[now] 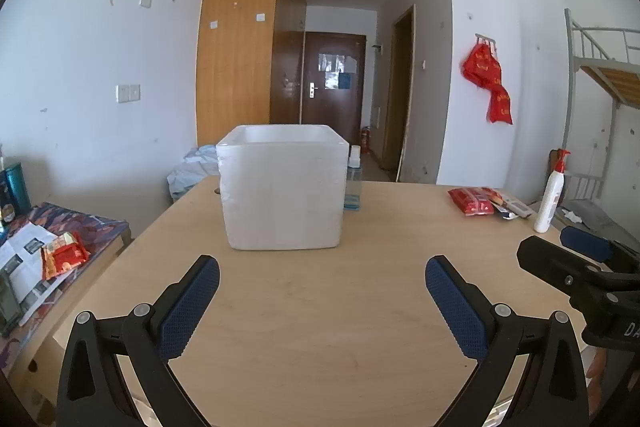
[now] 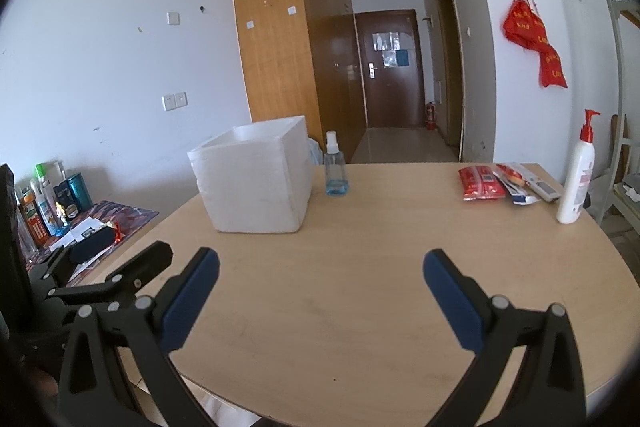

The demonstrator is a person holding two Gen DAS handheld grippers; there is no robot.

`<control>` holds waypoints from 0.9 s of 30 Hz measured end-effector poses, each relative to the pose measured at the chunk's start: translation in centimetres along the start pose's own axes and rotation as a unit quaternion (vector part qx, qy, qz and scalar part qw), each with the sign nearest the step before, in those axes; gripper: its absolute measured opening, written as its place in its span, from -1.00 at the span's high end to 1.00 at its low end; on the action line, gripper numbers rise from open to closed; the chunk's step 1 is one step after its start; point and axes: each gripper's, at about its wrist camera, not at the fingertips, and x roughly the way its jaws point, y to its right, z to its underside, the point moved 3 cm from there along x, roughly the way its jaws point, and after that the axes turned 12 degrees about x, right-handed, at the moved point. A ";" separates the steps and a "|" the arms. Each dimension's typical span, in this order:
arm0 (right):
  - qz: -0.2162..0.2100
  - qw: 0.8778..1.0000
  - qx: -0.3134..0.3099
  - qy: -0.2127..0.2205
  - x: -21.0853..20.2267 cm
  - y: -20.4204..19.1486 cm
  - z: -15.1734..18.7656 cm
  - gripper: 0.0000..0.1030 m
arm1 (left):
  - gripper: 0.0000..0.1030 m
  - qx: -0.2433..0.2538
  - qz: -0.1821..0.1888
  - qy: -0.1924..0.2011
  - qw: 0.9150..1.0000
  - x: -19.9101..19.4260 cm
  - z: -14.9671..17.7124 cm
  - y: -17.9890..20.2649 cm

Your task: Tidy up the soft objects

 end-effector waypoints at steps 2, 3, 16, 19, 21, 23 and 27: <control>0.001 1.000 0.001 -0.001 0.0 0.0 0.0 -1.00 | -0.99 0.002 0.001 0.000 1.000 0.0 0.0 0.0; 0.001 1.000 0.001 -0.001 0.0 0.0 0.0 -1.00 | -0.99 0.003 0.000 0.000 1.000 0.1 0.0 0.1; -0.001 1.000 0.000 -0.001 0.1 -0.1 -0.1 -1.00 | -0.99 -0.002 -0.003 0.001 1.000 0.1 0.0 -0.1; -0.002 1.000 0.001 0.000 0.0 -0.1 -0.2 -1.00 | -0.99 -0.003 -0.005 0.002 1.000 0.1 0.0 -0.2; -0.003 1.000 0.002 0.000 0.0 0.0 -0.2 -1.00 | -0.99 0.000 -0.004 0.002 1.000 0.1 0.0 -0.1; -0.003 1.000 0.003 0.000 0.1 0.0 -0.2 -1.00 | -0.99 0.000 -0.005 0.003 1.000 0.1 0.0 -0.1; -0.003 1.000 0.003 0.000 0.0 0.0 -0.3 -1.00 | -0.99 0.000 -0.005 0.002 1.000 0.1 0.0 -0.1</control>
